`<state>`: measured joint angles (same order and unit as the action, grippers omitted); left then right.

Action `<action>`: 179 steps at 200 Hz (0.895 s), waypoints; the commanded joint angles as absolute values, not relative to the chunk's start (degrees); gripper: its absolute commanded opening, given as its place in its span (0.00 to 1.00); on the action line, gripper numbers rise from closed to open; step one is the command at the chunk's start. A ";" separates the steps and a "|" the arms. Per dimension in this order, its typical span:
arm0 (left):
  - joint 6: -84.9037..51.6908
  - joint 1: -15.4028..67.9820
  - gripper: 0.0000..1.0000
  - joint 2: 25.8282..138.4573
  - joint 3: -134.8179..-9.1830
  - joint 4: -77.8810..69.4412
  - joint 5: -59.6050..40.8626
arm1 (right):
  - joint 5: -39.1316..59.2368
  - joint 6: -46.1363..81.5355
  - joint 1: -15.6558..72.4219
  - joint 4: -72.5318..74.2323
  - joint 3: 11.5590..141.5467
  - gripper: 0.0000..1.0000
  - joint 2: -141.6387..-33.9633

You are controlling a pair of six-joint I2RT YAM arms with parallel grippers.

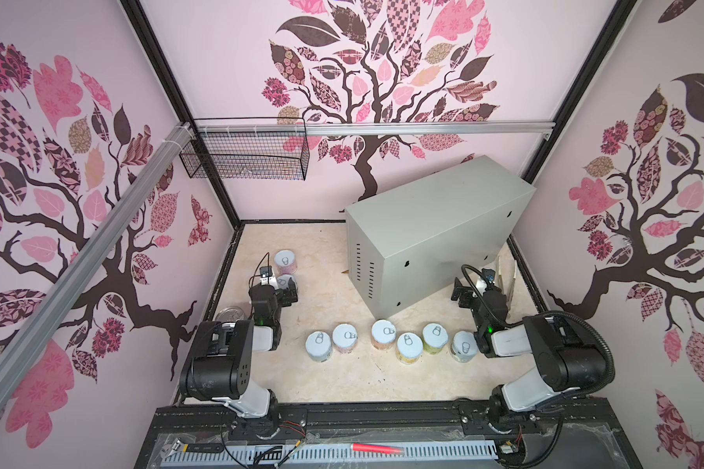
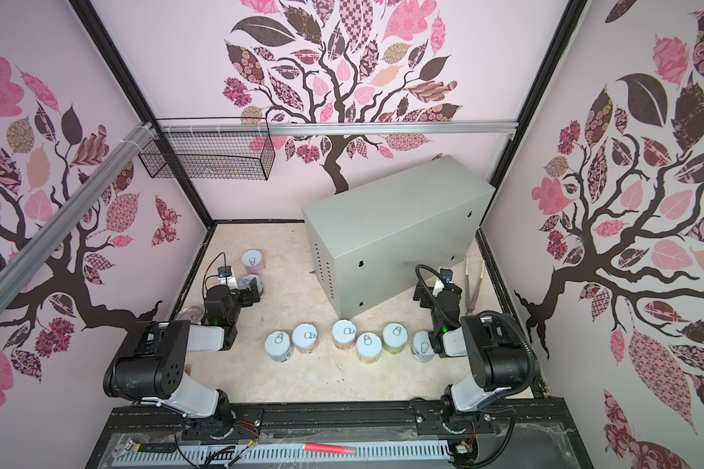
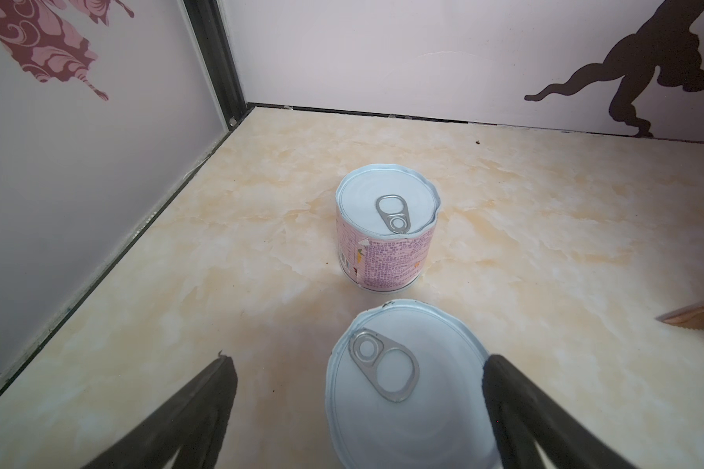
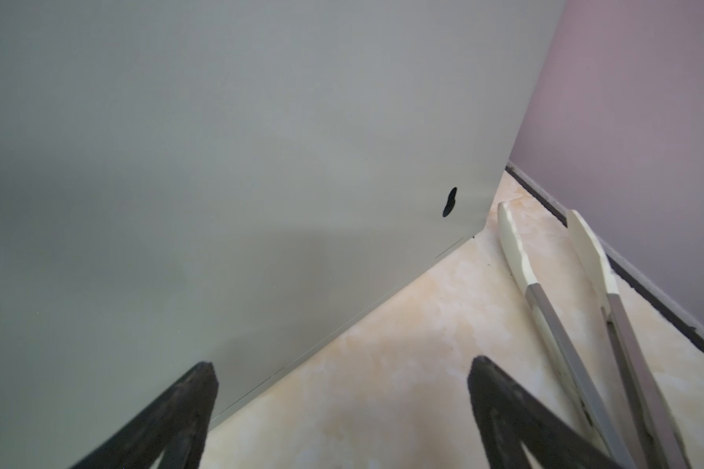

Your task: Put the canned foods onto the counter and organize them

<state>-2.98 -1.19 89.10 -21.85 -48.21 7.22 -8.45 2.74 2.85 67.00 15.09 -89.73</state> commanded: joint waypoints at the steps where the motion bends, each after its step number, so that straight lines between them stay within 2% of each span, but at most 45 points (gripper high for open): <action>1: -2.68 -1.28 0.98 89.04 -22.60 -48.32 6.54 | -7.90 2.65 2.71 67.69 16.01 1.00 -89.74; 15: -2.43 -1.21 0.98 88.84 -22.24 -49.11 7.05 | -9.53 3.30 2.65 69.59 15.05 1.00 -89.39; 23: -3.75 -0.92 0.98 88.18 -22.64 -48.49 10.73 | -11.70 4.26 2.67 70.84 14.11 1.00 -87.62; 31: -5.19 -0.83 0.98 87.00 -23.83 -45.23 13.97 | -13.70 5.27 2.49 66.71 14.30 1.00 -84.32; 53: -4.47 -0.79 0.98 83.65 -29.82 -29.86 13.87 | -14.17 6.11 2.42 53.74 16.97 1.00 -74.71; 79: -6.44 -0.78 0.98 79.98 -33.98 -19.41 16.08 | -15.23 9.45 2.40 44.16 19.43 1.00 -68.39; 109: -10.69 -0.76 0.98 73.99 -38.49 -8.73 15.68 | -17.66 16.75 2.38 24.22 26.59 1.00 -63.29; 134: -14.64 0.78 0.98 69.78 -44.07 2.23 15.59 | -14.42 21.53 2.42 10.83 30.78 1.00 -59.23; 179: -18.51 10.31 0.98 64.61 -53.89 20.14 22.67 | -5.45 24.85 2.52 -5.85 36.02 1.00 -50.75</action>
